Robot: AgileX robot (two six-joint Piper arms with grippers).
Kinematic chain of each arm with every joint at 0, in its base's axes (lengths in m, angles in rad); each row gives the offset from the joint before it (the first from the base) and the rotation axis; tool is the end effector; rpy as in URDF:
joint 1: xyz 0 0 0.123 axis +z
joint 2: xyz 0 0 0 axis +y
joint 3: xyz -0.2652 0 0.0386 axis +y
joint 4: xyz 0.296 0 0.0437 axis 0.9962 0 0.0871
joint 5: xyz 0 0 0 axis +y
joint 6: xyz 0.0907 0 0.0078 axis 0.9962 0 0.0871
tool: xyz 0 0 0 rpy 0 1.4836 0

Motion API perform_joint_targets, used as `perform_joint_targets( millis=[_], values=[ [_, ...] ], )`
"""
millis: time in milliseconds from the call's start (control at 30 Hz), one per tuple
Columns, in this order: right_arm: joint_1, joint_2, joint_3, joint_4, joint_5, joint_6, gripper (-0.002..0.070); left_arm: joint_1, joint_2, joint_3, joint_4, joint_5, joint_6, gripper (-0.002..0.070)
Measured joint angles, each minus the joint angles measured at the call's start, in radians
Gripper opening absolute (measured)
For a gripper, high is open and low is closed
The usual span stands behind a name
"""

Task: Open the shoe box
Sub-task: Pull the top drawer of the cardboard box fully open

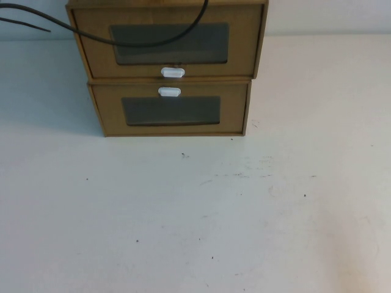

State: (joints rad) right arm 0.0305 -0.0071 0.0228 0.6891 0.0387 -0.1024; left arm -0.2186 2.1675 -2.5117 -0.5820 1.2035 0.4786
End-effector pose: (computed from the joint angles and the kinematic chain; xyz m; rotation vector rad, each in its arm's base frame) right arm 0.1220 0.0060 0.2025 0.4064 1.4969 0.5090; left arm 0.4820 -0.1549 0.4108 0.7822 2.0842 -0.5954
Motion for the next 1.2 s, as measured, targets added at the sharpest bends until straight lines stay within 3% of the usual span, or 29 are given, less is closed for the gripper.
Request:
perform_joint_targets(
  millis=[233,467,600,1033,1200],
  values=[
    [0.000,0.006,-0.029,0.197,0.112,0.000,-0.0014,0.000,0.002,-0.002,0.000,0.002,0.000,-0.0005],
    [0.000,0.258,-0.267,0.106,0.424,-0.007,-0.0014,0.000,0.002,-0.002,0.000,0.004,-0.001,-0.0005],
    [0.000,0.399,-0.373,0.077,0.542,-0.105,-0.0014,0.000,0.002,-0.002,0.000,0.008,-0.001,-0.0005],
    [0.000,0.841,-0.712,0.051,0.781,-0.320,-0.0014,0.000,0.002,-0.002,0.000,0.008,-0.010,-0.0005],
    [0.095,1.003,-0.839,0.046,0.780,-0.344,-0.0013,0.000,0.002,-0.002,0.000,0.008,-0.028,-0.0005]
  ],
)
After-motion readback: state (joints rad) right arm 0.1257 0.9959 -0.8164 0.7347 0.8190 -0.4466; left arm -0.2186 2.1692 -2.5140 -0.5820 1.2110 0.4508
